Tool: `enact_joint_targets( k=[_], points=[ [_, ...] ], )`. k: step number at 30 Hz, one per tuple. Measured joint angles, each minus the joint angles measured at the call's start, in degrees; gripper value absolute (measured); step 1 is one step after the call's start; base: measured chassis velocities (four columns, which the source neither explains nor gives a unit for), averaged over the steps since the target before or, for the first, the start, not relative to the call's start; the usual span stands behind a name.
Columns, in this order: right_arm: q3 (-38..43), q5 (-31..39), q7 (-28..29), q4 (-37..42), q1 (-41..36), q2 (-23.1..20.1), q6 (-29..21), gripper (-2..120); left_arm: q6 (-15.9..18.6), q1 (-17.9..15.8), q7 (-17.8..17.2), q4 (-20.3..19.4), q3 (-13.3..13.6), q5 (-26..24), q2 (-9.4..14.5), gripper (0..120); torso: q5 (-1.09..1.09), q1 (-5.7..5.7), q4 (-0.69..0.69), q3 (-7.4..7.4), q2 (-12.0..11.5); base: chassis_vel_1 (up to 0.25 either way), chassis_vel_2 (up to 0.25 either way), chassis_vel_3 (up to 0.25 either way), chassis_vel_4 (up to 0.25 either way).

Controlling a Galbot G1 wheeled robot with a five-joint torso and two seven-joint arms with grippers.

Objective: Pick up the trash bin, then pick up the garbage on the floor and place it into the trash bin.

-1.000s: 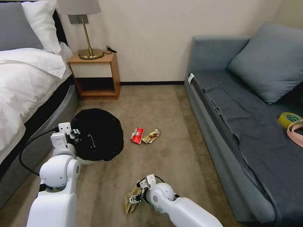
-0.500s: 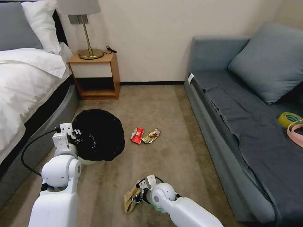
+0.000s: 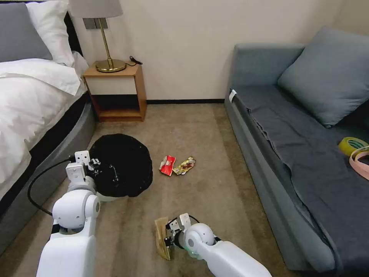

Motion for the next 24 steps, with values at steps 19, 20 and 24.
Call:
enact_joint_targets(
  k=[19,20,24],
  points=[
    [7.17,-3.00,-3.55,5.55,-0.99,-2.33,0.00,0,-0.43,0.11,0.55,0.99,-0.80,0.11,1.29,4,0.00,0.00,0.00,0.00,0.00,0.000,0.000,0.000,0.000],
    [8.27,-3.29,-3.94,6.03,-1.17,-2.39,0.00,0,-0.47,0.25,0.60,1.08,-0.94,0.05,1.57,4,0.00,0.00,0.00,0.00,0.00,0.000,0.000,0.000,0.000],
    [10.68,-3.69,-4.88,7.26,-1.59,-2.50,0.00,0,-0.58,0.49,0.67,1.31,-1.14,-0.02,2.02,4,0.00,0.00,0.00,0.00,0.00,0.000,0.000,0.000,0.000]
  ],
)
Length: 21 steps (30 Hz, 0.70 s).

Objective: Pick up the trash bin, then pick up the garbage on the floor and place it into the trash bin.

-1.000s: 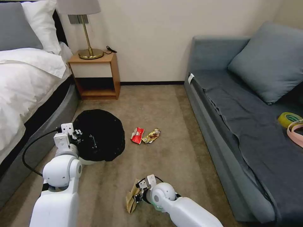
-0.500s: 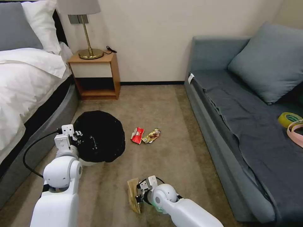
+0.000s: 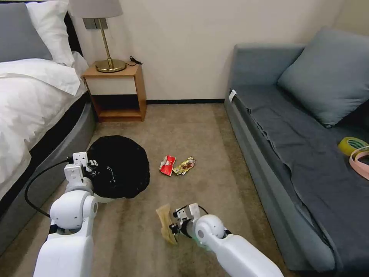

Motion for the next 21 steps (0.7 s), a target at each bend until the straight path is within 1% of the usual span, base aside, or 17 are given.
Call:
enact_joint_targets(
  k=[1,4,5,8,9,12,13,16,17,21],
  points=[
    [2.50,-0.44,-1.01,1.44,-0.26,-0.39,0.00,0,-0.39,0.28,0.01,0.37,-0.22,0.18,0.43,4,0.00,0.00,0.00,0.00,0.00,0.000,0.000,0.000,0.000],
    [6.61,-0.60,-2.49,4.16,-0.23,-1.67,0.00,0,-1.01,0.68,-0.02,0.63,-0.27,0.71,0.87,4,0.00,0.00,0.00,0.00,0.00,0.000,0.000,0.000,0.000],
    [6.61,-0.60,-2.49,4.16,-0.23,-1.67,0.00,0,-1.01,0.68,-0.02,0.63,-0.27,0.71,0.87,4,0.00,0.00,0.00,0.00,0.00,0.000,0.000,0.000,0.000],
    [10.50,0.80,-3.25,7.59,0.55,-3.86,0.00,0,0.24,0.93,-0.42,0.16,0.22,-1.81,1.11,4,0.00,0.00,0.01,0.00,0.00,0.000,0.000,0.000,0.000],
    [10.50,0.80,-3.25,7.59,0.55,-3.86,0.00,0,0.24,0.93,-0.42,0.16,0.22,-1.81,1.11,4,0.00,0.00,0.01,0.00,0.00,0.000,0.000,0.000,0.000],
    [13.37,3.62,-3.47,11.55,2.10,-7.17,0.00,0,0.75,0.74,-0.43,-0.08,0.70,-2.90,1.11,4,0.01,0.00,-0.01,0.00,0.00,0.000,0.000,0.000,0.000],
    [13.37,3.62,-3.47,11.55,2.10,-7.17,0.00,0,0.75,0.74,-0.43,-0.08,0.70,-2.90,1.11,4,0.01,0.00,-0.01,0.00,0.00,0.000,0.000,0.000,0.000],
    [15.08,6.77,-3.50,15.55,5.93,-9.98,0.00,0,0.79,0.40,-0.37,0.44,1.09,-3.12,1.18,4,0.00,0.00,-0.01,0.00,0.00,0.000,0.000,0.000,0.000],
    [15.08,6.77,-3.50,15.55,5.93,-9.98,0.00,0,0.79,0.40,-0.37,0.44,1.09,-3.12,1.18,4,0.00,0.00,-0.01,0.00,0.00,0.000,0.000,0.000,0.000],
    [15.51,9.49,-3.22,18.12,10.05,-10.40,0.00,0,0.35,0.29,-0.29,1.37,1.83,-2.79,0.95,4,0.01,0.00,0.00,0.00,0.00,0.000,0.000,0.000,0.000]
  ],
)
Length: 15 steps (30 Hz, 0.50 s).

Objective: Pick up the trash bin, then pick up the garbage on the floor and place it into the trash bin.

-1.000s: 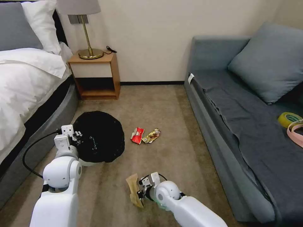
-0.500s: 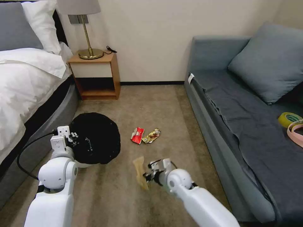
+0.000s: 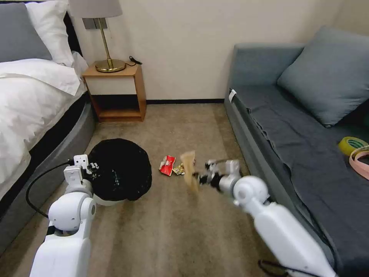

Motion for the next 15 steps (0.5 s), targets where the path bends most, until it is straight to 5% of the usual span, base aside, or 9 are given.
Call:
enact_joint_targets(
  k=[15],
  points=[
    [-10.22,2.35,0.56,-2.14,8.41,9.84,0.01,0,-1.40,-0.75,2.02,0.69,2.57,-1.41,-2.48,4,-0.02,0.00,0.01,0.00,0.00,0.000,0.000,0.000,0.000]
  ],
)
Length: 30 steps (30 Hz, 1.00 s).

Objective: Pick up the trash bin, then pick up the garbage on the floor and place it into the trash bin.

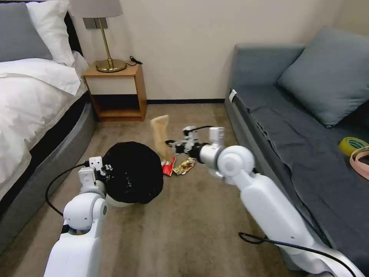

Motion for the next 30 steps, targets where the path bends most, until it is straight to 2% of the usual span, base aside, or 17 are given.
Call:
enact_joint_targets(
  k=[8,14,17,19,21,23,25,28,30],
  points=[
    [-5.17,-4.42,-0.90,-4.68,-0.33,4.06,0.00,0,-0.23,-0.48,0.71,0.51,0.00,-1.67,0.01,4,0.00,0.00,0.00,0.00,0.00,0.000,0.000,0.000,0.000],
    [-5.74,-6.97,-0.85,-5.76,-1.18,4.70,0.94,1,-0.35,-0.67,0.73,0.77,-0.03,-1.94,0.15,4,0.00,0.00,-0.01,0.00,0.00,0.000,0.000,0.000,0.000],
    [-5.39,-6.85,0.37,-5.54,-2.11,4.93,0.76,16,-0.46,-0.84,0.73,1.22,-0.11,-1.99,0.36,4,0.00,0.00,-0.01,0.00,0.00,0.000,0.000,0.000,0.000],
    [-5.07,-6.75,0.66,-5.45,-2.38,5.10,0.56,19,-0.48,-0.87,0.73,1.35,-0.10,-1.97,0.36,4,0.00,0.00,0.00,0.00,0.00,0.000,0.000,0.000,0.000],
    [-4.01,-6.93,1.08,-5.16,-3.53,5.50,0.36,30,-0.52,-0.92,0.73,1.55,0.05,-1.79,0.20,4,0.00,0.00,0.00,0.00,0.00,0.000,0.000,0.000,0.000],
    [-3.86,-7.01,1.14,-5.08,-3.70,5.54,0.37,32,-0.52,-0.93,0.73,1.57,0.06,-1.76,0.19,4,0.00,0.00,-0.01,0.00,0.00,0.000,0.000,0.000,0.000],
    [-2.33,-7.67,1.56,-4.36,-4.83,5.84,0.46,43,-0.65,-0.96,0.73,1.72,-0.07,-1.62,0.23,4,0.00,0.00,-0.01,0.00,0.00,0.000,0.000,0.000,0.000],
    [-1.06,-8.25,1.96,-4.21,-5.38,5.89,1.01,51,-0.70,-0.94,0.68,1.88,-0.45,-1.55,0.50,4,0.01,0.00,-0.01,0.00,0.00,0.000,0.000,0.000,0.000],
    [0.63,-10.11,2.24,-4.55,-5.89,5.64,2.69,63,-0.82,-0.80,0.60,2.12,-1.21,-1.50,1.08,4,0.01,0.00,0.00,0.00,0.00,0.000,0.000,0.000,0.000]
  ],
)
